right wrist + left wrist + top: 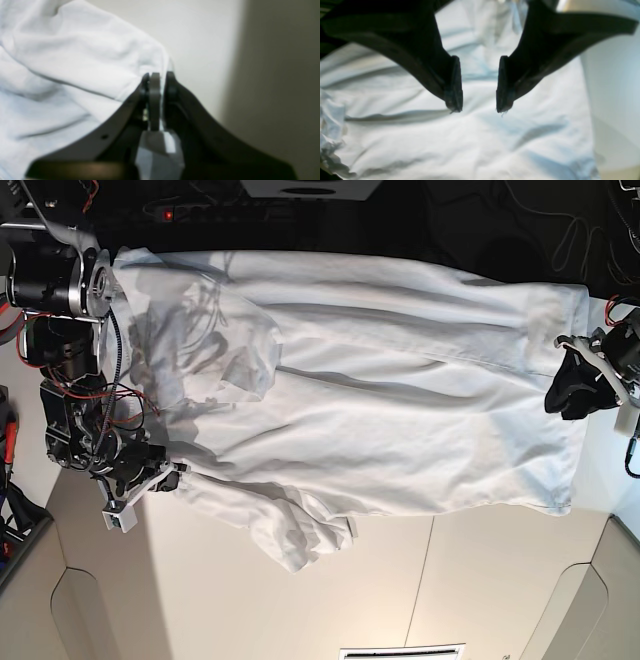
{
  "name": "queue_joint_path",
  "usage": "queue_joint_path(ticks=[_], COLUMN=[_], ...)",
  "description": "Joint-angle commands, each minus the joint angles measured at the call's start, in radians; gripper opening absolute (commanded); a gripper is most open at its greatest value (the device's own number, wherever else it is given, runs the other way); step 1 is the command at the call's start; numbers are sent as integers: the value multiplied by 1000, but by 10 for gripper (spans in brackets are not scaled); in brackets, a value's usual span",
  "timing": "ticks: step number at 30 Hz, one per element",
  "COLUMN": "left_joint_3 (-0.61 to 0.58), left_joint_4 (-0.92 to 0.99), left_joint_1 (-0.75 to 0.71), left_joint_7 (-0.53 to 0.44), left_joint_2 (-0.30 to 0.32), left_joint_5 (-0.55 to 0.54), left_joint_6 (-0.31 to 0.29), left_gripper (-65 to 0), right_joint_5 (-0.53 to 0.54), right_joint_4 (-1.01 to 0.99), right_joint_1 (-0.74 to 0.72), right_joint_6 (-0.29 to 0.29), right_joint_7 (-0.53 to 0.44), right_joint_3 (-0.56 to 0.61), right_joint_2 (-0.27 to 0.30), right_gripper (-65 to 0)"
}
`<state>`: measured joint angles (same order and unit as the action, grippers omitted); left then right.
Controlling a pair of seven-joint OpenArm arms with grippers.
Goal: Layout the t-shirt on the table in an organized manner, then fold the t-shirt properly
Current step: 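Grasp the opposite shirt edge with both grippers, spreading it apart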
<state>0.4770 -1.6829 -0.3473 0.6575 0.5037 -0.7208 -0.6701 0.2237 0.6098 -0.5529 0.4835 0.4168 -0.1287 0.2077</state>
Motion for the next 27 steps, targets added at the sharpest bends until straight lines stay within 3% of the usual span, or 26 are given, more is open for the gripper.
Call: queue_joint_path(ticks=[1,2,6,11,13,16,19,22,27], left_joint_3=[9,9,9,9,9,8,8,7,-13], left_joint_4=[-15,-15,34,356,544,821,1077,1260,1342], left_joint_1=[22,39,167,427,521,645,774,880,934], left_joint_7=[-42,-63,-121,-154,-246,-381,-394,-377,-367], left_joint_2=[20,19,21,23,29,41,63,78,77], left_joint_5=[26,73,243,269,272,292,292,292,293], left_joint_6=[-1,18,183,196,206,273,274,233,196], left_gripper=[-390,-390,-389,-363,-364,-364,-364,-364,-364], right_joint_5=[-22,-26,-13,31,27,27,27,59,98], right_joint_4=[11,11,11,11,11,11,11,11,11], right_joint_1=[-16,-14,-15,-14,-14,-14,-14,-14,-14], right_joint_6=[-17,-17,-16,-16,-16,-16,-16,-11,8], right_joint_7=[-3,-15,-23,-48,-53,-52,-52,-52,-50], right_joint_3=[10,16,20,20,20,20,20,21,66], right_joint_2=[8,8,8,2,-1,-3,-3,-3,-6], right_gripper=[-650,-650,-650,-650,-650,-650,-650,-650,-650])
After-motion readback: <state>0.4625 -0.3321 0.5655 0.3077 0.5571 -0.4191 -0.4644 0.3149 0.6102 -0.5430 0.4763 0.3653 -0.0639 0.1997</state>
